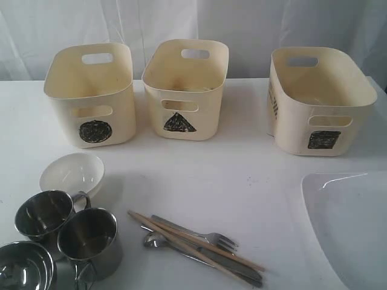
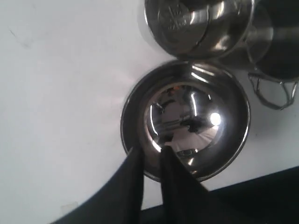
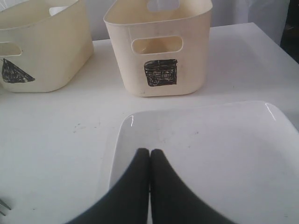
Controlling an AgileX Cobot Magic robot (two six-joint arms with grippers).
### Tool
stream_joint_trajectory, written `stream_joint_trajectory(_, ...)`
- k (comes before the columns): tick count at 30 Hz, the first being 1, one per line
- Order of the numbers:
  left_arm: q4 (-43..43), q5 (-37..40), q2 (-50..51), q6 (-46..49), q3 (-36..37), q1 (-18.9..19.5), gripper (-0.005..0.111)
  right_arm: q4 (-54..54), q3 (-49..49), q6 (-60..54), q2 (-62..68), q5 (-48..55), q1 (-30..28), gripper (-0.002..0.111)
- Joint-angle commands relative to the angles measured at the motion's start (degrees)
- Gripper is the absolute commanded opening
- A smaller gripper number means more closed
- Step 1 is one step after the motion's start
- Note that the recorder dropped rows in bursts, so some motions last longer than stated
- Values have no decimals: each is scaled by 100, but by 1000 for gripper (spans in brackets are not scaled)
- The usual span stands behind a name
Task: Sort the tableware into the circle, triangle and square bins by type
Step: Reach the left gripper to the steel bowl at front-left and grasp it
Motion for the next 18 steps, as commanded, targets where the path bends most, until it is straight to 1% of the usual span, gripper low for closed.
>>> stream_joint_trajectory(1, -106, -219, -8, 111, 634, -1, 55, 4, 10, -4, -19, -73, 1, 0)
stream_joint_trajectory(2, -93, -382, -8, 172, 786, -1, 63, 4, 10, -4, -19, -73, 1, 0)
stream_joint_trajectory(3, -93, -717, -8, 320, 945, -1, 72, 4, 10, -4, -19, -73, 1, 0)
stream_joint_trajectory(4, -145, -1210, -8, 519, 1203, -1, 75, 4, 10, -4, -19, -73, 1, 0)
stream_joint_trajectory(6, -350, -1579, -8, 640, 1448, -1, 73, 4, 10, -4, -19, -73, 1, 0)
stream_joint_trajectory(7, -380, -1617, -8, 640, 1493, -1, 72, 4, 10, -4, -19, -73, 1, 0)
stream_joint_trajectory(9, -331, -1851, -8, 640, 1589, -1, 72, 4, 10, -4, -19, -73, 1, 0)
stream_joint_trajectory(12, -316, -2535, 5, 779, 1898, -1, 72, 4, 10, -4, -19, -73, 1, 0)
stream_joint_trajectory(15, -316, -2808, 5, 779, 2128, -1, 72, 4, 10, -4, -19, -73, 1, 0)
stream_joint_trajectory(18, -525, -3362, 5, 779, 2394, -1, 72, 4, 10, -4, -19, -73, 1, 0)
